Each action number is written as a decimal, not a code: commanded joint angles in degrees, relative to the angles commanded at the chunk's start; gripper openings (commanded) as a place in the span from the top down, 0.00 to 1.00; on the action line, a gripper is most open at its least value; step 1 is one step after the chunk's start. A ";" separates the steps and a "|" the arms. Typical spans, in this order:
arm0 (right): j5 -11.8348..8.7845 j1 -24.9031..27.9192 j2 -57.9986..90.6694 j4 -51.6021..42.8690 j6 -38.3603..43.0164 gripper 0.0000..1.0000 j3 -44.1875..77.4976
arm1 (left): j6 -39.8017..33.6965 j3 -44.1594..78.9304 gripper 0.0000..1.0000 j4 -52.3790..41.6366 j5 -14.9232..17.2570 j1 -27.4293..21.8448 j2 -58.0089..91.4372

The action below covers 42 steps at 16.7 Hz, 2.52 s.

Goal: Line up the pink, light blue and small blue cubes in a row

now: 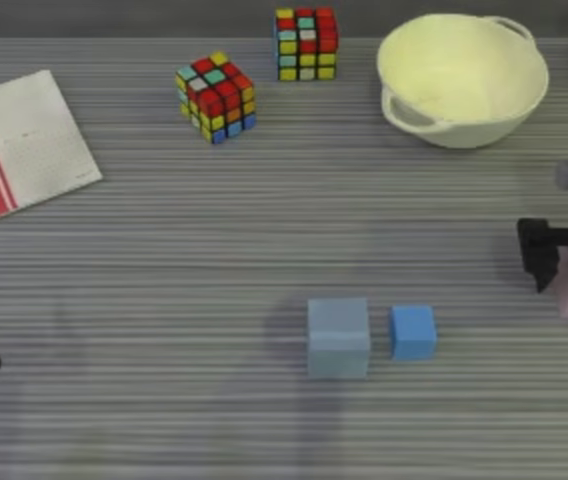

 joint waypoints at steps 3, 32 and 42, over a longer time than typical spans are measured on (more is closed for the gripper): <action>0.00 0.00 0.00 0.00 0.00 0.30 0.00 | 0.00 0.00 0.00 0.00 0.00 0.00 0.00; 0.04 0.49 -6.40 -14.83 -0.18 1.00 8.94 | 0.00 0.00 0.00 0.00 0.00 0.00 0.00; 0.14 12.52 5.09 -23.27 11.47 1.00 26.19 | 0.00 0.00 0.00 0.00 0.00 0.00 0.00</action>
